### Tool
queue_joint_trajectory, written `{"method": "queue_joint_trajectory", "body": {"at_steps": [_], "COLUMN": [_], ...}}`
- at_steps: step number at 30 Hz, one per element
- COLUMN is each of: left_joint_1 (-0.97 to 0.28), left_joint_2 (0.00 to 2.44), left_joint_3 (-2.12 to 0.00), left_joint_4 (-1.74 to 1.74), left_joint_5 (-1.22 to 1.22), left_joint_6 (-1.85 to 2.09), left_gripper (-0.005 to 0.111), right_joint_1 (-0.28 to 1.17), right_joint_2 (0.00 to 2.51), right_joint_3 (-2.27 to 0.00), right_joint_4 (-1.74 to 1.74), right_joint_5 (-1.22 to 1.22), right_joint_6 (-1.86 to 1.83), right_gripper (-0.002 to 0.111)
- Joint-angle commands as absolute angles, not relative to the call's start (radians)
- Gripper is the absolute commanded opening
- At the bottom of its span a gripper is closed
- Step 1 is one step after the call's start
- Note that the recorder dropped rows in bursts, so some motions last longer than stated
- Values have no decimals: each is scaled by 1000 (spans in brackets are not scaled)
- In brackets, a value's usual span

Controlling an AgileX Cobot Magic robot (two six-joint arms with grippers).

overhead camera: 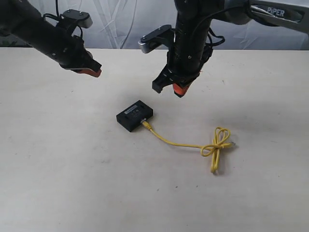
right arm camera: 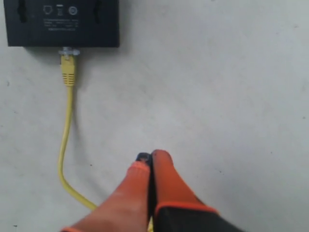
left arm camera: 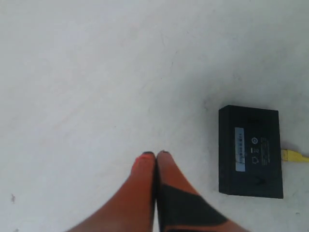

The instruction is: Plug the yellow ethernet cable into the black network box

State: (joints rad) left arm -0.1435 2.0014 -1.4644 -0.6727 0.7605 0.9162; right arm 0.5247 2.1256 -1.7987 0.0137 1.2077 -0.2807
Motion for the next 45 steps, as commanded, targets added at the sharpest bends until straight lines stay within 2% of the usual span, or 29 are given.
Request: {"method": "queue_joint_trajectory", "body": {"at_steps": [1,6,11,28,45], "left_joint_1": [-142,-140,-133,-50,-50], "left_joint_2": [1913,1816,1721,1437,1100], "left_joint_3": [-1389,-1287,-1227,-1225,-972], "left_joint_4": [-649,-618,-597,-470,-507], "left_joint_5": [695,602,552,628,398], "left_joint_6": [912,912,900,731,731], "left_gripper": [0,0,0,0,0], "right_joint_1": [455,383,308,60,12], "right_joint_2": [2091,2047,1972,1620,1269], "right_joint_3": [-1800,-1777,-1659,-1268,-1085], "right_joint_4": [24,32,44,48,87], "right_joint_5": [1214,1191,1113,843,553], "right_joint_6": [-281,-281,-281,-257,-209], "right_gripper": [0,0,0,0,0]}}
